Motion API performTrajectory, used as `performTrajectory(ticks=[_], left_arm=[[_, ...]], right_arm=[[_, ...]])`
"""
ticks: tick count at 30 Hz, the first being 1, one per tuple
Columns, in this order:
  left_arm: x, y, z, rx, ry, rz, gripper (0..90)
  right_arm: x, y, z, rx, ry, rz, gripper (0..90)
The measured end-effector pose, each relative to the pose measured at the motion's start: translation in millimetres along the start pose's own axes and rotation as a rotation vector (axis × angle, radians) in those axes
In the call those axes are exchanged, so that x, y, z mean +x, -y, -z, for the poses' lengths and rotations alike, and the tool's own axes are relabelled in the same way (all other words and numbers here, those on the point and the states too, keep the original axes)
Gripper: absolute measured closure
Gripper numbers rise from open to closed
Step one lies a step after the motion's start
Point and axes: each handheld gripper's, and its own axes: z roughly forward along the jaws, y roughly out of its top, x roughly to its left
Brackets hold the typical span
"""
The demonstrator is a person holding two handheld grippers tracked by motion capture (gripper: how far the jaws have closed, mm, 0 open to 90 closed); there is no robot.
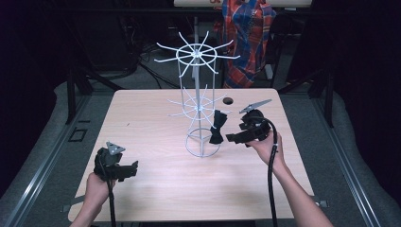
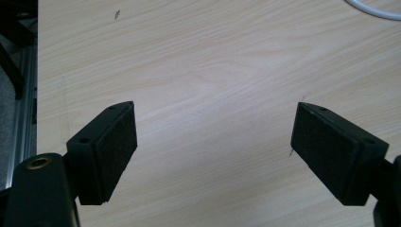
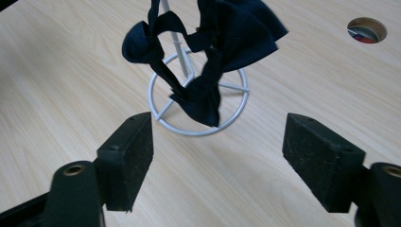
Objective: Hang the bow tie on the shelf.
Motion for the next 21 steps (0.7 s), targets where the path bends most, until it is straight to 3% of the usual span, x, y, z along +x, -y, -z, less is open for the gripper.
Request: performTrajectory(ticks=[7, 21], left_arm=[[0.0, -0.2, 0.6, 0.000, 0.004, -0.002, 15.5], [-0.7, -0.3, 0.7, -0.003, 0.002, 0.001, 15.5]], right_arm=[[-1.1, 8.4, 11.1, 0.021, 0.018, 0.012, 15.5], [-5.7, 34.0, 24.3, 0.060, 0.048, 0.011, 11.7]])
